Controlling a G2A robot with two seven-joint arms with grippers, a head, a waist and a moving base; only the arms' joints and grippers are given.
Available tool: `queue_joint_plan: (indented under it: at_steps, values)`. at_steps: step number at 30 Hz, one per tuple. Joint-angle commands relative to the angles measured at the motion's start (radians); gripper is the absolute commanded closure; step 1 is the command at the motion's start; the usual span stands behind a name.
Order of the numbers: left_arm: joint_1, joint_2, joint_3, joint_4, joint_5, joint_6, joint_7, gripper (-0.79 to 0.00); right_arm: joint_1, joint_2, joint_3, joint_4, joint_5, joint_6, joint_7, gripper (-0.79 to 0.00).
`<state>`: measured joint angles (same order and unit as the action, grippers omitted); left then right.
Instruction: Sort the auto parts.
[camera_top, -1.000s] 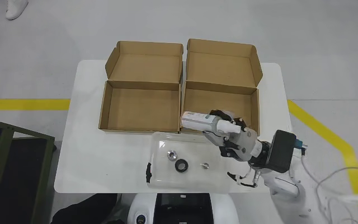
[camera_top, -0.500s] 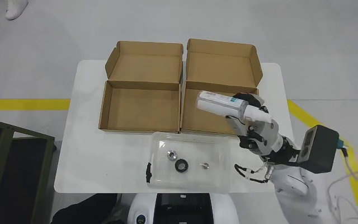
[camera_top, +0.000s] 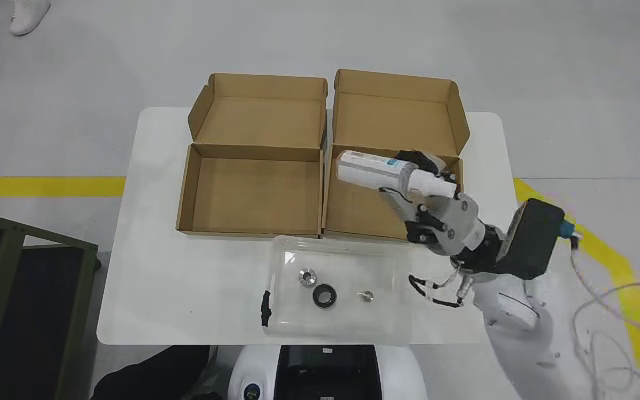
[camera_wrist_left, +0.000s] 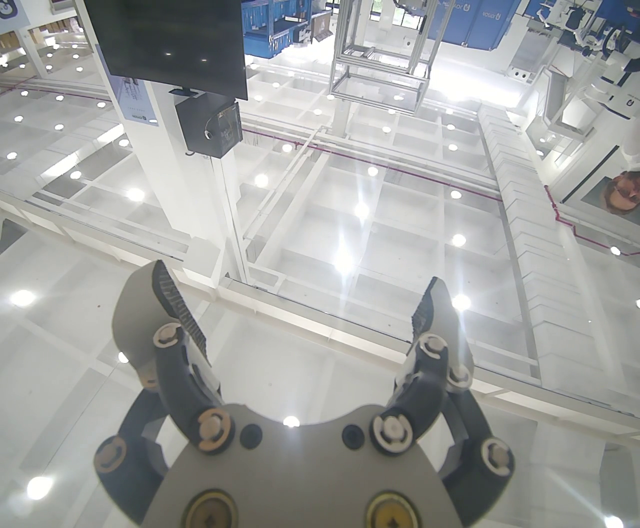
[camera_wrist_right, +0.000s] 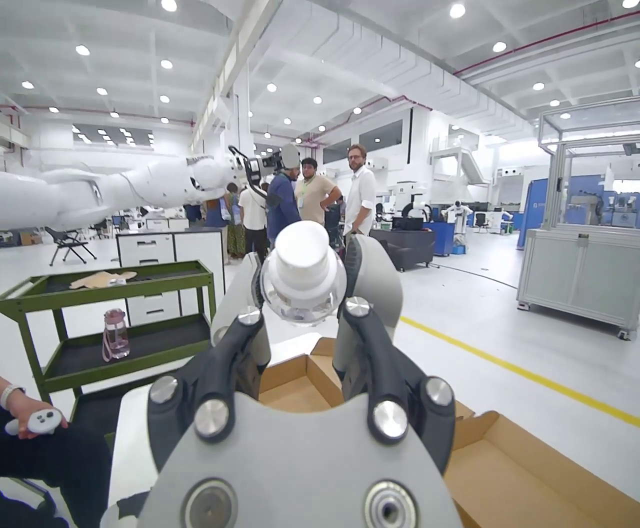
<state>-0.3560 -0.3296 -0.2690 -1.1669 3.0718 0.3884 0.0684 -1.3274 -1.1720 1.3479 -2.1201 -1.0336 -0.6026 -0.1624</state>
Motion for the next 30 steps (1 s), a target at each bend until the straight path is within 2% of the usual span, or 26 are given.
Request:
queue_joint_plan:
  at_steps: [1,8,15,25,30]
  values:
    - [0.0,0.0,0.0,0.0,0.0,0.0,0.0,-0.785,-0.01,0.0,-0.009,-0.006,-0.044,0.02,0.032,0.0]
    - [0.0,0.0,0.0,0.0,0.0,0.0,0.0,-0.785,-0.05,0.003,-0.03,0.049,-0.069,0.003,0.071,0.0]
    - [0.0,0.0,0.0,0.0,0.0,0.0,0.0,-0.785,-0.042,0.004,-0.044,0.12,-0.077,0.011,0.144,0.0]
    - [0.0,0.0,0.0,0.0,0.0,0.0,0.0,-0.785,0.041,0.005,-0.039,0.232,-0.076,0.054,0.283,0.0]
    - [0.0,0.0,0.0,0.0,0.0,0.0,0.0,-0.785,0.103,0.002,-0.073,0.314,-0.064,0.053,0.359,0.0]
